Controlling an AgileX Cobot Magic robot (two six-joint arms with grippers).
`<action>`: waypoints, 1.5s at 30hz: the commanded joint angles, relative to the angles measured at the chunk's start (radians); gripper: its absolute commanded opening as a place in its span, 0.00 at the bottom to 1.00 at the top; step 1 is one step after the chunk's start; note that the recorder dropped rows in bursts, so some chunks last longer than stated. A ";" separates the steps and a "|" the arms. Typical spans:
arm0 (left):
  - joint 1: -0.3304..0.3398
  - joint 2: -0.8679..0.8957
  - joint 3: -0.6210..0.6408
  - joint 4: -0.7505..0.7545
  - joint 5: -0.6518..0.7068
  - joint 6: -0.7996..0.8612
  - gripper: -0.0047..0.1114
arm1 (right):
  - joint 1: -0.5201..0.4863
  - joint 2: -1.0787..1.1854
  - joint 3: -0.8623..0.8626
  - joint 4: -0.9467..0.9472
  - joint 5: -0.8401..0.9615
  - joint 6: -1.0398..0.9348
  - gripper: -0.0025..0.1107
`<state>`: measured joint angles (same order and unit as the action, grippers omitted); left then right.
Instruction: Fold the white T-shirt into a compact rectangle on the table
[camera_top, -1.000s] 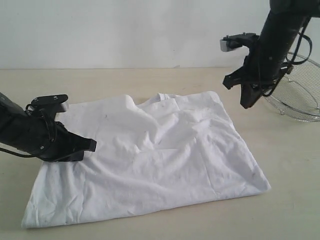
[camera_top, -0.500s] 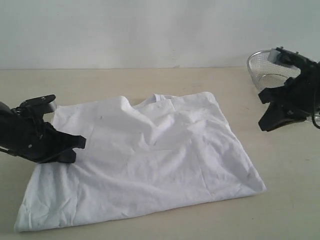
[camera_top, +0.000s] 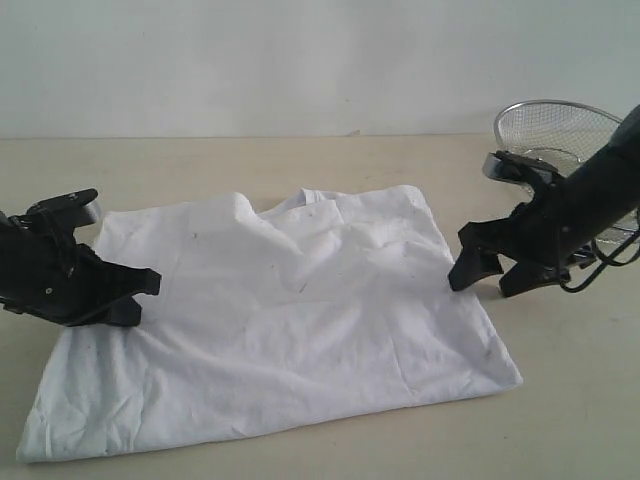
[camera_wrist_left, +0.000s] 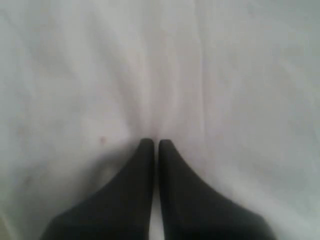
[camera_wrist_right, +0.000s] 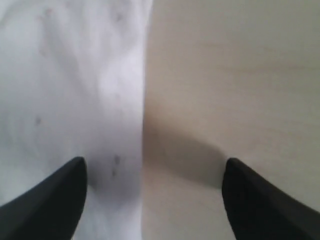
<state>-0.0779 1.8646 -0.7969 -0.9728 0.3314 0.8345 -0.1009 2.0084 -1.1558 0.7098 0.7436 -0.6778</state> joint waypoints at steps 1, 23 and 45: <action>0.009 0.006 0.019 0.032 -0.006 -0.005 0.08 | 0.060 0.041 0.003 0.035 -0.053 0.002 0.63; -0.037 -0.122 0.051 0.026 0.152 -0.021 0.08 | 0.154 0.054 -0.033 -0.089 -0.068 0.076 0.02; -0.153 -0.022 0.077 0.020 -0.021 -0.084 0.08 | 0.096 -0.164 -0.033 -0.125 0.097 0.115 0.02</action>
<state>-0.2268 1.8160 -0.7284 -0.9653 0.3412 0.7595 -0.0266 1.8790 -1.1864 0.5705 0.8298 -0.5460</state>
